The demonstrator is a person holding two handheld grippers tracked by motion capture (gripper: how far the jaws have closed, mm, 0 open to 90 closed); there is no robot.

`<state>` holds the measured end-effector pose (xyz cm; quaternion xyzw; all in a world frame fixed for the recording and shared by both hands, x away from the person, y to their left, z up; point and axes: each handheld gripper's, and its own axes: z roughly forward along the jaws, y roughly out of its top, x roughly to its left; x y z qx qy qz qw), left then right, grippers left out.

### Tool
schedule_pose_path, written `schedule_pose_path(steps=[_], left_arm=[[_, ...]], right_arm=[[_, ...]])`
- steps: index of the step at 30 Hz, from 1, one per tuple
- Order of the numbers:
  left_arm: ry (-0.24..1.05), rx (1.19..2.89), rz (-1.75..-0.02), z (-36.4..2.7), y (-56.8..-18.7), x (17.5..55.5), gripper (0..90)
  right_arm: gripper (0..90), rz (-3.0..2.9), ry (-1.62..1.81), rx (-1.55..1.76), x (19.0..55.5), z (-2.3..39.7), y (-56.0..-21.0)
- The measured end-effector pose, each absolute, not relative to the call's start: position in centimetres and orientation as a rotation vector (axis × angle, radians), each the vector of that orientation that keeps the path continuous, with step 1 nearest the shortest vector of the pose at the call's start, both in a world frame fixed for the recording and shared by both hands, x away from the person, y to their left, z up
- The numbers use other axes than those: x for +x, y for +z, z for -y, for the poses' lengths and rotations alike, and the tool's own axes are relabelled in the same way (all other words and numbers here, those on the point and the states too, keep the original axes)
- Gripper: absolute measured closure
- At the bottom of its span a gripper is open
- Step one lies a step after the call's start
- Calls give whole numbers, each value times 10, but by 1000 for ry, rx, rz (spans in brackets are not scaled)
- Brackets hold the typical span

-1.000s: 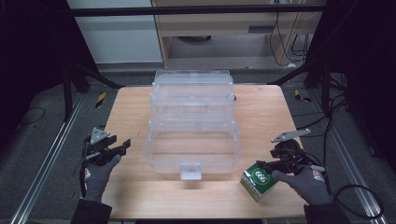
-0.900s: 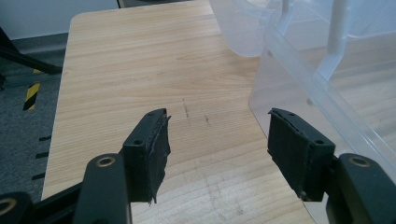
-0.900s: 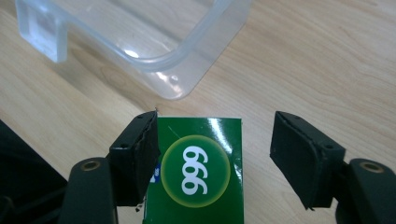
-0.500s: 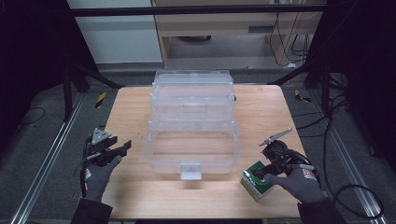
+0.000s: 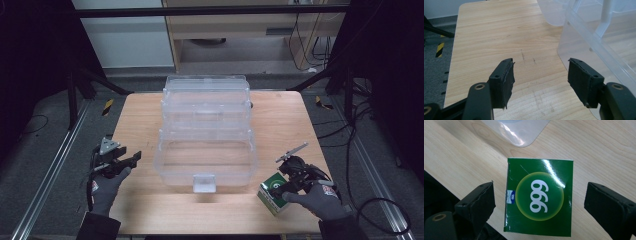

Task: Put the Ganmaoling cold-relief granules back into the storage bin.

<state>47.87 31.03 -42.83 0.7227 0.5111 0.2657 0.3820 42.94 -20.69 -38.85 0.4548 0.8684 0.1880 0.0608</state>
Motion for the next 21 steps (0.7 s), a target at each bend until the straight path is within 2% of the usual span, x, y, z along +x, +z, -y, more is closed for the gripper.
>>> schedule_pose_path(steps=[21], left_arm=[[670,1855,-1307,-309,-431,480,363]], right_arm=[[56,-2707,412,1393,437,199,-411]])
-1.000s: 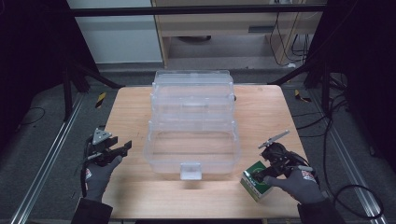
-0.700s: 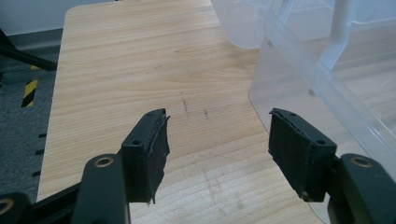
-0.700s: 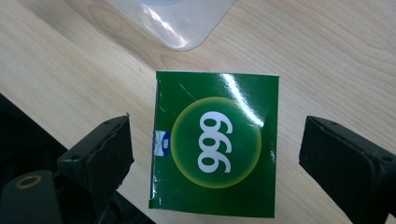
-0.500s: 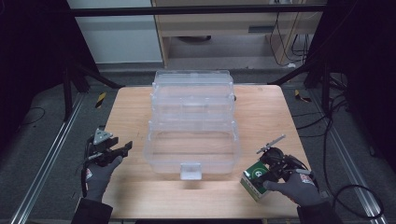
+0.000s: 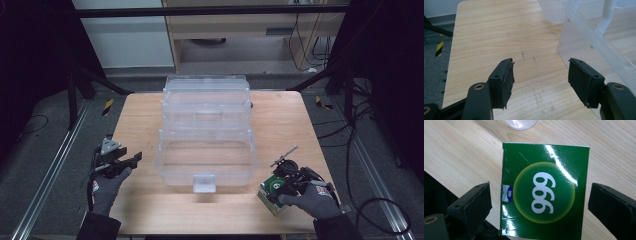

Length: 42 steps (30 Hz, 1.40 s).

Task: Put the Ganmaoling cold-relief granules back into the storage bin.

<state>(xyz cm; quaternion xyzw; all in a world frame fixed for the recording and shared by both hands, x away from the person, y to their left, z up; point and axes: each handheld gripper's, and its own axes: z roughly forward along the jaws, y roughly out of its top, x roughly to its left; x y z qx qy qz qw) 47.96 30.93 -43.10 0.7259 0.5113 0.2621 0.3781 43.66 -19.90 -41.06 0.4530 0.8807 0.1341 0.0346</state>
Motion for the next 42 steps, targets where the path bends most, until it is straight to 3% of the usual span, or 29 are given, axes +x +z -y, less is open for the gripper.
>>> schedule_pose_path(steps=[19,42], left_arm=[[662,1874,-1306,-307,-434,481,363],[660,1880,-1308,-306,-435,481,363]], right_arm=[[143,-2739,358,1409,445,198,-422],[178,-2753,321,1460,446,197,-416]])
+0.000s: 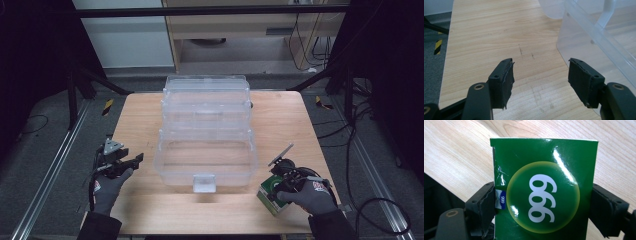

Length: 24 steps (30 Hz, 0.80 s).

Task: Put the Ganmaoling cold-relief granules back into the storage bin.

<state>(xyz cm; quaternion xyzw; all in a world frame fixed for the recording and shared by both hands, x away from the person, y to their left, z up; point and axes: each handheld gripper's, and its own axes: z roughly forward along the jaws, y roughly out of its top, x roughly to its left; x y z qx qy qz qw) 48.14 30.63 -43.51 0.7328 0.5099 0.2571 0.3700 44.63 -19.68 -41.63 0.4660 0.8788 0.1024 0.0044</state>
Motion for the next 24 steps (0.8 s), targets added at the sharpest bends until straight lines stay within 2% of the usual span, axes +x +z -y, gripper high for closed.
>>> schedule_pose_path(steps=[24], left_arm=[[655,1892,-1311,-305,-437,482,362]], right_arm=[[180,-2687,460,1380,453,218,-365]])
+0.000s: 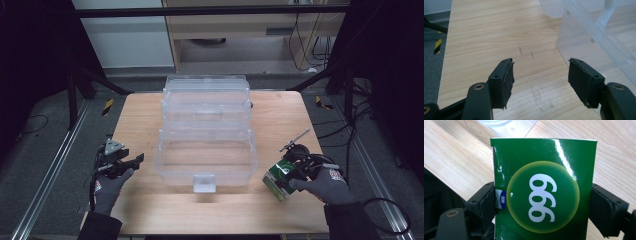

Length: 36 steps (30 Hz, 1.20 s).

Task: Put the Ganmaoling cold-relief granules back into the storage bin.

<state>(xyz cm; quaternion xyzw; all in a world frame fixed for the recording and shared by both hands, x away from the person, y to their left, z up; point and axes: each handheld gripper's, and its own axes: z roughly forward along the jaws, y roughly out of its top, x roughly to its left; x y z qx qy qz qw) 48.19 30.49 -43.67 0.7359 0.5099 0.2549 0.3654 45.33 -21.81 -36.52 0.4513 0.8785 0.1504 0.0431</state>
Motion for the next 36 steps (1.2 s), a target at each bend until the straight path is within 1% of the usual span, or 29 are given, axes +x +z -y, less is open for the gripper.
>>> schedule_pose_path(steps=[14,25,36], left_arm=[[654,1892,-1314,-306,-437,482,362],[656,1889,-1317,-306,-438,482,362],[653,1896,-1319,-306,-438,483,362]], right_arm=[[179,-2689,499,1225,460,222,-336],[178,-2708,533,1091,464,212,-305],[178,-2750,542,966,476,201,-288]])
